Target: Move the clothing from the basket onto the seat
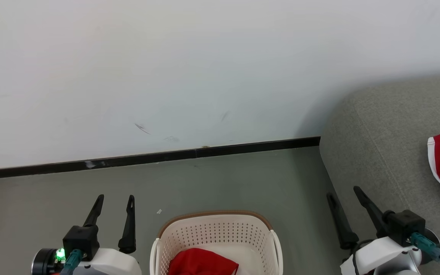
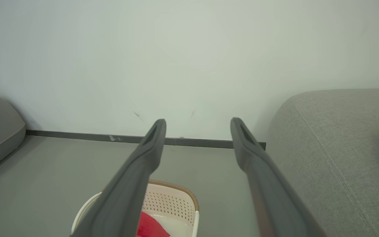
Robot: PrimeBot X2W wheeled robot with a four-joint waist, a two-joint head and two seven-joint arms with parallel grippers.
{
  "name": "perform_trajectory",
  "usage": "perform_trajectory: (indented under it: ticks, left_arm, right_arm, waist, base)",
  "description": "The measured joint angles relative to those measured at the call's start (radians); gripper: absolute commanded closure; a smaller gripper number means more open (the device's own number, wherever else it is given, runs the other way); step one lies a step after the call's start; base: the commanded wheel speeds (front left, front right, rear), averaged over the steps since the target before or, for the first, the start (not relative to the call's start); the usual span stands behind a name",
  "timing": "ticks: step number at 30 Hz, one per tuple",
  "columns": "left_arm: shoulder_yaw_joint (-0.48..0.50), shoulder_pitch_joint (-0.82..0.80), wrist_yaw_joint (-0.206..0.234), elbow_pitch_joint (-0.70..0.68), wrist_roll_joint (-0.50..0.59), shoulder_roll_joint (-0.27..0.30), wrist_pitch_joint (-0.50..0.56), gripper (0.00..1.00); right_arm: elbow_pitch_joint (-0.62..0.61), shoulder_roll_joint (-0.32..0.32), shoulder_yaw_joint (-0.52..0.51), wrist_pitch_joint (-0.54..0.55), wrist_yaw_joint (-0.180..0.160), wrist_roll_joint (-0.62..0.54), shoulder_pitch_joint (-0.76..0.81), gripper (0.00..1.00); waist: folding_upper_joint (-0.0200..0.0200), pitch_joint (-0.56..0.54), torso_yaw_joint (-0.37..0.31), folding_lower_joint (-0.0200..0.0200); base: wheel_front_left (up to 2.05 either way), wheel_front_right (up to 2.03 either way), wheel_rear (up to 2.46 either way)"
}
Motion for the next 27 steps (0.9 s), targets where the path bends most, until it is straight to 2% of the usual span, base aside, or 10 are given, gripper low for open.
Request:
perform_trajectory:
  ticks: [27]
  left_arm:
    - [0.014, 0.016, -0.01, 0.01, 0.007, -0.002, 0.0, 0.0]
  right_arm:
    - [-0.093, 0.002, -0.018, 0.002, 0.0, 0.017, 0.049, 0.0]
  waist:
    - [0.0, 0.026, -0.02, 0.0]
  base:
    - [0.0, 0.0, 0.0]
